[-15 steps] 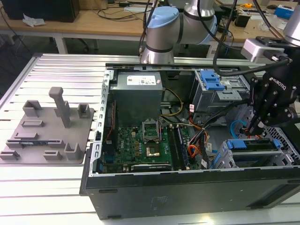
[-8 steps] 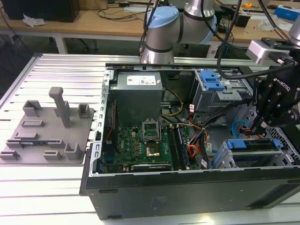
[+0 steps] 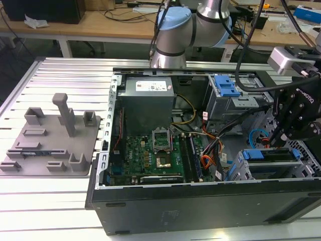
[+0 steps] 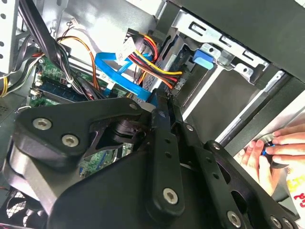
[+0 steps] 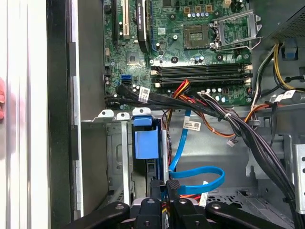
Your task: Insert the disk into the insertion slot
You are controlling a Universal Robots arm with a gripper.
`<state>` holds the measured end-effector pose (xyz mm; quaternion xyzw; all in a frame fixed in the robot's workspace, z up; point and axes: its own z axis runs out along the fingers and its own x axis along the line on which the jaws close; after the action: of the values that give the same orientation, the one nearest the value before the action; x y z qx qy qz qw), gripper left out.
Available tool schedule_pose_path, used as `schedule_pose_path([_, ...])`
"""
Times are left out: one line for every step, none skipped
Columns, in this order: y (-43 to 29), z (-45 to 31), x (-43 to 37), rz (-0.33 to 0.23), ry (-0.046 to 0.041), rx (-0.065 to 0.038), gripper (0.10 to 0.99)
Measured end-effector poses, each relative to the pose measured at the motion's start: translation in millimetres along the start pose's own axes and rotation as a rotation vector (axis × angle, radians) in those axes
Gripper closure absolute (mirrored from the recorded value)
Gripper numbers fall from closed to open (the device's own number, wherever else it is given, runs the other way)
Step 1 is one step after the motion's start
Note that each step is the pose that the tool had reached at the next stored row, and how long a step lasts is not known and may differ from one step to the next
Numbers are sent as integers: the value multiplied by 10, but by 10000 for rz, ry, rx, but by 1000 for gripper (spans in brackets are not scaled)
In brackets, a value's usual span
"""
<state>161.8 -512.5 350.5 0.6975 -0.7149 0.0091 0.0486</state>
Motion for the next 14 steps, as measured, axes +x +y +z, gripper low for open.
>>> schedule_pose_path([0, 0, 0, 0, 0, -1, 922])
schedule_pose_path([-1, 0, 1, 6, 0, -2, 922])
schedule_pose_path([-1, 1, 5, 21, -1, -3, 922])
schedule_pose_path([-2, 3, 12, 46, -2, -5, 922])
schedule_pose_path([-2, 4, 17, 64, -3, -6, 922])
schedule_pose_path([-2, 5, 23, 92, -4, -9, 922])
schedule_pose_path([-2, 8, 30, 125, -7, -12, 922])
schedule_pose_path([-2, 10, 38, 149, -7, -14, 922])
schedule_pose_path([-3, 12, 45, 167, -9, -16, 922])
schedule_pose_path([-4, 14, 48, 176, -12, -18, 922])
schedule_pose_path([-8, 16, 49, 182, -12, -18, 922])
schedule_pose_path([-15, 19, 50, 184, -10, -19, 922])
schedule_pose_path([-21, 21, 50, 185, -10, -19, 922])
schedule_pose_path([-24, 23, 50, 185, -9, -18, 922])
